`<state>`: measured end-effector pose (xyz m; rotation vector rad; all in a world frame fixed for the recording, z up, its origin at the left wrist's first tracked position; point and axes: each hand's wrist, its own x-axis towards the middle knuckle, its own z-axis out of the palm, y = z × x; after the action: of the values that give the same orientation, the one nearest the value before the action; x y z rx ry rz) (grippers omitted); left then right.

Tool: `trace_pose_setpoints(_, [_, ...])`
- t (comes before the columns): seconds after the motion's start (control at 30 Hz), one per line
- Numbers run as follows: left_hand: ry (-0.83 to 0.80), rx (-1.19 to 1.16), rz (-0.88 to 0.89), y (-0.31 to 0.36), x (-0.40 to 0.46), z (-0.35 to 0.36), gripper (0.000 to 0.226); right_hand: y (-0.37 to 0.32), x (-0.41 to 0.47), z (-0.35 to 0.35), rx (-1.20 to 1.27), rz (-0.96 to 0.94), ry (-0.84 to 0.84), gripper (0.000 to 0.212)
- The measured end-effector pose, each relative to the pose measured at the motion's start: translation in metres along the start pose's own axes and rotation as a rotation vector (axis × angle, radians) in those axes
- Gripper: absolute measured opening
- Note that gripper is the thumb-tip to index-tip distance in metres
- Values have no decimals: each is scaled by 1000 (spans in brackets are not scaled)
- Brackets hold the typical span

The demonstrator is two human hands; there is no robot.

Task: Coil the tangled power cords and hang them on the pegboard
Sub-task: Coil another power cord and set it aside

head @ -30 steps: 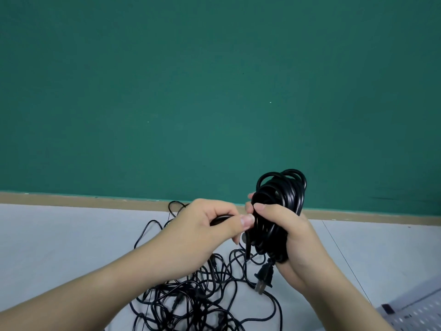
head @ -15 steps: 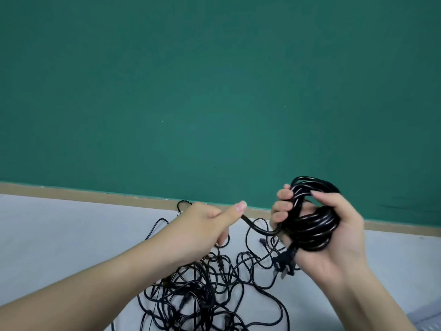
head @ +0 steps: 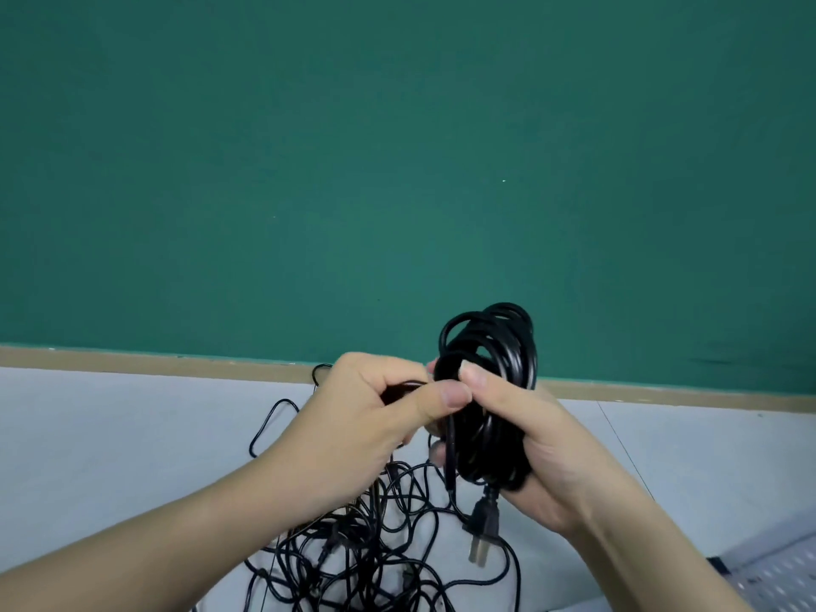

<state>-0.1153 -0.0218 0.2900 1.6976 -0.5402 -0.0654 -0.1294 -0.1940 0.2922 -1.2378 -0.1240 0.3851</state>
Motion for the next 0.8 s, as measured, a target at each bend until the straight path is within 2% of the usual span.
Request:
trace_pose_setpoints(0.1, [-4, -31, -85, -1, 5, -5, 62, -1, -2, -2, -20, 3, -52, 67])
trace_pose_setpoints(0.13, [-28, -75, -139, -1, 6, -7, 61, -1, -3, -2, -50, -9, -87, 62])
trace_pose_setpoints(0.17, [-77, -125, -185, -2, 7, -9, 59, -3, -5, 0, -99, -19, -121, 51])
trace_pose_setpoints(0.23, [-206, -169, -237, -1, 6, -11, 53, -8, -8, 5, -181, -47, -179, 10])
trace_pose_setpoints(0.33, [-448, -187, -217, 6, 3, -19, 44, -12, -11, 8, -226, -31, -297, 29])
trace_pose_setpoints(0.43, [-527, -145, -192, 4, 4, -33, 35, -9, -9, 5, -360, -33, -235, 21])
trace_pose_setpoints(0.53, [-428, -4, -150, -1, 2, -37, 33, 2, -6, 6, -545, 15, -150, 25])
trace_pose_setpoints(0.6, [-281, 126, -94, -6, 3, -37, 32, 9, -6, 10, -521, 84, -103, 35])
trace_pose_setpoints(0.63, [-204, 148, -78, -8, 5, -37, 34, 12, -5, 12, -455, 123, -86, 36])
trace_pose_setpoints(0.7, [-82, 171, -71, -14, 8, -39, 58, 14, -6, 15, -280, 184, -102, 29])
trace_pose_setpoints(0.73, [-42, 178, -79, -17, 9, -40, 73, 15, -6, 17, -171, 195, -129, 27])
trace_pose_setpoints(0.8, [-4, 142, -85, -24, 11, -39, 86, 16, -7, 17, 39, 154, -227, 32])
